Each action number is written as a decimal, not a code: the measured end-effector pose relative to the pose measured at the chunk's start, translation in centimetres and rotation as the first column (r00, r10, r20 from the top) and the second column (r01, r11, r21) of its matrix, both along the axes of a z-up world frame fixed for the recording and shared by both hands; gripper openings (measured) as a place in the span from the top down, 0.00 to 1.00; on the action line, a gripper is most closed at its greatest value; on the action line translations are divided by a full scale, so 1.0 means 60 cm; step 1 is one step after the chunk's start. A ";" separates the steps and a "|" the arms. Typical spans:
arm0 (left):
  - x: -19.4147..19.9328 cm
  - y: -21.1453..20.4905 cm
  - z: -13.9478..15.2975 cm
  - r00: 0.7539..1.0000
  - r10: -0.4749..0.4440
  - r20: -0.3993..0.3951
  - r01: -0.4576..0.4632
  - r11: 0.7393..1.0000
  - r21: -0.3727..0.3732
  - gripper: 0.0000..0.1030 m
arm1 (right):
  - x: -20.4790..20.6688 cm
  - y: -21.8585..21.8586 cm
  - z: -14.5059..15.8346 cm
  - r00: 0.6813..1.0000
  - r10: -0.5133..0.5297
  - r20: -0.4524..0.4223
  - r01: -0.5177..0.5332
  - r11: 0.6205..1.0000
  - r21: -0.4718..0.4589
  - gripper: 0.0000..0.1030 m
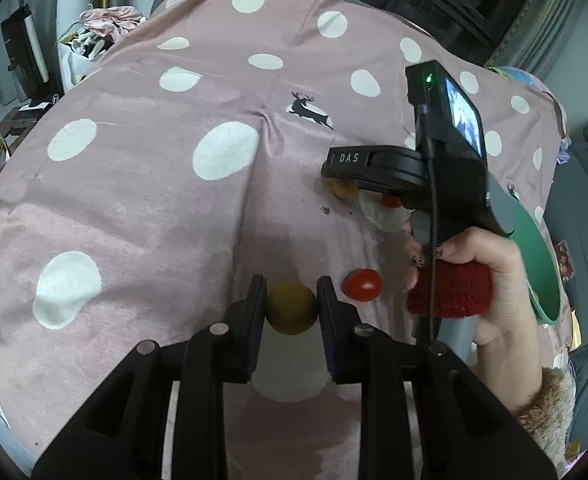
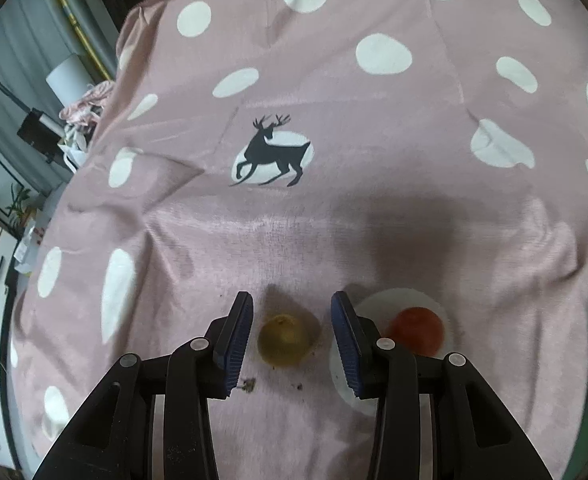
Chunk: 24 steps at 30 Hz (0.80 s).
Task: Organize fruits
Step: 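Close the right gripper on the small yellow fruit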
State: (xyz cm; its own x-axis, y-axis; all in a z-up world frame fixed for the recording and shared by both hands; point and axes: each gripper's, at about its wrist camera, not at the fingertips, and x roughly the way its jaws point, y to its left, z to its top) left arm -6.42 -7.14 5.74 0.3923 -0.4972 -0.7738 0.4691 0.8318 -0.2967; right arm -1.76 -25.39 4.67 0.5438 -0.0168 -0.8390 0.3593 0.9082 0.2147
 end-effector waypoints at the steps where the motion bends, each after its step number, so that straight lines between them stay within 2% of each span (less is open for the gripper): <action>1: -0.002 0.001 0.001 1.000 0.004 0.000 -0.004 1.000 -0.002 0.76 | 0.001 0.000 -0.001 1.000 -0.003 0.006 0.003 1.000 -0.002 0.59; 4: -0.008 0.003 0.002 1.000 0.011 0.001 -0.011 1.000 -0.003 0.76 | 0.003 0.003 -0.001 1.000 -0.008 0.015 0.008 1.000 -0.026 0.61; 6: -0.009 0.004 0.003 1.000 0.015 0.008 -0.015 1.000 -0.001 0.76 | 0.004 0.008 0.000 1.000 -0.003 0.011 0.004 0.998 -0.059 0.80; 8: -0.010 0.004 0.004 1.000 0.015 0.010 -0.015 1.000 -0.007 0.76 | 0.005 0.008 0.002 1.000 0.004 0.019 -0.003 0.998 -0.068 0.89; 12: -0.013 0.006 0.006 1.000 0.015 0.018 -0.015 1.000 -0.014 0.75 | 0.001 0.003 0.009 0.999 0.004 0.042 -0.001 0.998 -0.066 0.93; 20: 0.001 0.021 0.007 0.999 0.049 -0.003 -0.049 0.998 -0.040 0.75 | -0.023 -0.034 0.043 0.995 -0.036 0.098 0.032 0.999 0.040 0.93; 22: 0.003 0.021 0.006 0.999 0.050 -0.006 -0.051 0.998 -0.041 0.75 | -0.026 -0.040 0.048 0.993 -0.054 0.101 0.047 0.997 0.068 0.90; 24: 0.006 0.021 0.005 0.999 0.052 -0.005 -0.052 0.998 -0.037 0.75 | -0.024 -0.034 0.044 0.998 -0.032 0.060 0.027 0.997 0.073 0.76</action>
State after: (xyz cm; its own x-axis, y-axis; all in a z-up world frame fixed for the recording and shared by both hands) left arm -6.09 -5.91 6.06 0.4150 -0.5048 -0.7569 0.4245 0.8433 -0.3297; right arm -3.23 -27.42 7.32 0.5941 0.0256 -0.8040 0.3701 0.8787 0.3015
